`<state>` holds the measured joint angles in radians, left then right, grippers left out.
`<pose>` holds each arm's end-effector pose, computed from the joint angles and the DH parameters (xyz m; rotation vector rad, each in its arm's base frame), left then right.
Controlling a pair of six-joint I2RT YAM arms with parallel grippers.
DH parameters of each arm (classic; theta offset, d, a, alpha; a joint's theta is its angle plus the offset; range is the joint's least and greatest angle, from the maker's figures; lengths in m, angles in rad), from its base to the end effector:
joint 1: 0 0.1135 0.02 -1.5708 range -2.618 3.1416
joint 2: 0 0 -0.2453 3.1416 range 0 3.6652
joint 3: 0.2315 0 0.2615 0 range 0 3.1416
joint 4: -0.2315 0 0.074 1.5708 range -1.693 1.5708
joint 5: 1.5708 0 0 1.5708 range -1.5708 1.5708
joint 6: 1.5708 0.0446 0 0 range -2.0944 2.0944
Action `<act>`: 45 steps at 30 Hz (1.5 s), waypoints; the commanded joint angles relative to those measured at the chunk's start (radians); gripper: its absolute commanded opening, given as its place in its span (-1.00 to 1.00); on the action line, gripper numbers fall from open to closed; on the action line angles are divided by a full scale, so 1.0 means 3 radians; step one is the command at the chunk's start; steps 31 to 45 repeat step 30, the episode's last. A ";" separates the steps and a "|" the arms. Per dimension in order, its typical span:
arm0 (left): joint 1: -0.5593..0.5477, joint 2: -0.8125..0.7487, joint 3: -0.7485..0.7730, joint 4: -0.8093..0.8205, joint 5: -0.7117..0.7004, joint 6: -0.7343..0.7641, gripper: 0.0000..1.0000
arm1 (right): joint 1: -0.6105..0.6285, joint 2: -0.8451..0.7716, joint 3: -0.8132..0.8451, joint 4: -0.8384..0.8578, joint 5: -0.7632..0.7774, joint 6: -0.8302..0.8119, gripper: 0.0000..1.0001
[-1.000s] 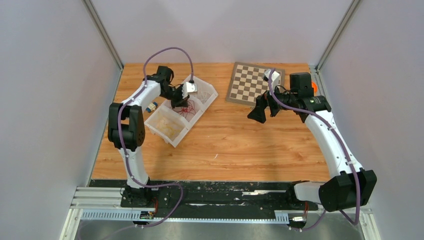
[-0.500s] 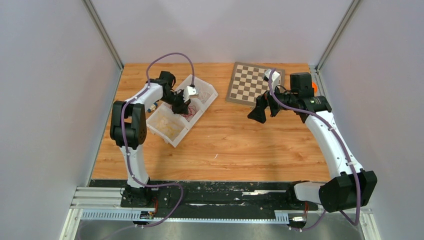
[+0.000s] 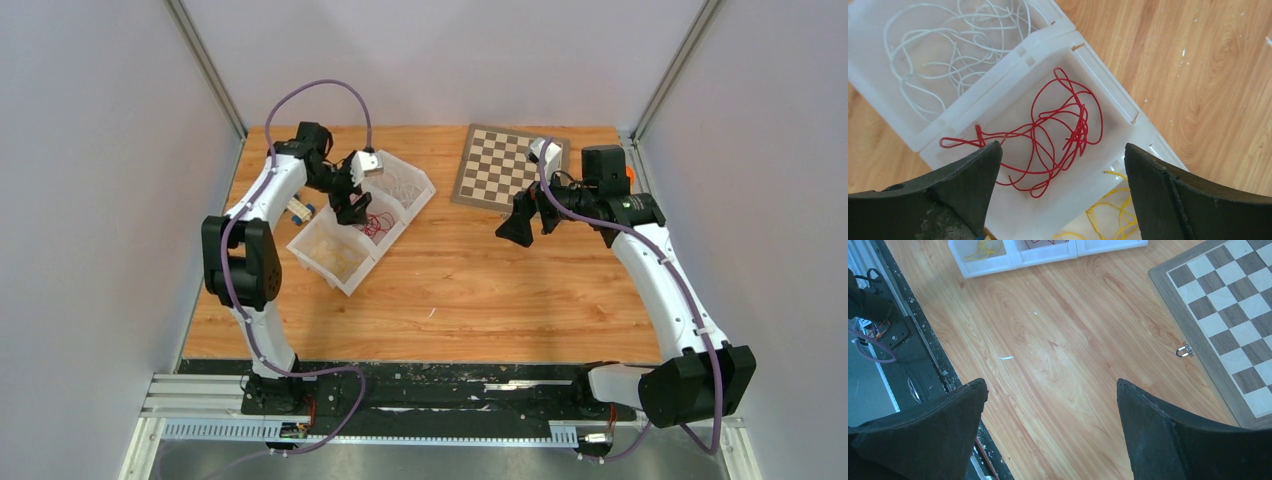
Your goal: Untangle the cables
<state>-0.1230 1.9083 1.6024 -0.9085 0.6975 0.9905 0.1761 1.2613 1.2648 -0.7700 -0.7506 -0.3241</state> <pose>0.3932 -0.0775 0.2241 1.4393 2.0069 -0.6266 0.2668 0.0784 0.3341 -0.8926 2.0199 0.7872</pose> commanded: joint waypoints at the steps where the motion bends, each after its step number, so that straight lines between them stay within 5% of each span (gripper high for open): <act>1: 0.0021 -0.0375 0.0266 -0.0319 0.0096 -0.0067 1.00 | 0.0006 -0.0065 0.0081 -0.0010 -0.0076 -0.0072 1.00; 9: 0.0091 -0.0930 0.0704 -0.0345 -0.0199 -0.1325 1.00 | -0.0113 -0.0100 0.0060 0.0023 0.0092 -0.0049 1.00; 15: 0.0252 -0.1196 0.0924 -0.0350 -0.0896 -0.2545 1.00 | -0.0874 0.0028 -0.0110 0.0168 -0.0019 0.0236 1.00; 20: 0.0425 -0.1592 0.0171 -0.0292 -0.1323 -0.3156 1.00 | -0.1343 0.0086 -0.0481 0.0198 0.0010 0.0254 1.00; 28: 0.0466 -0.2257 -0.1058 0.0082 -0.1671 -0.3345 1.00 | -0.1340 -0.0139 -0.1132 0.0388 0.0003 0.0372 1.00; 45: 0.0464 -0.2353 -0.1137 0.0090 -0.1641 -0.3335 1.00 | -0.1298 -0.0190 -0.1116 0.0380 0.0010 0.0364 1.00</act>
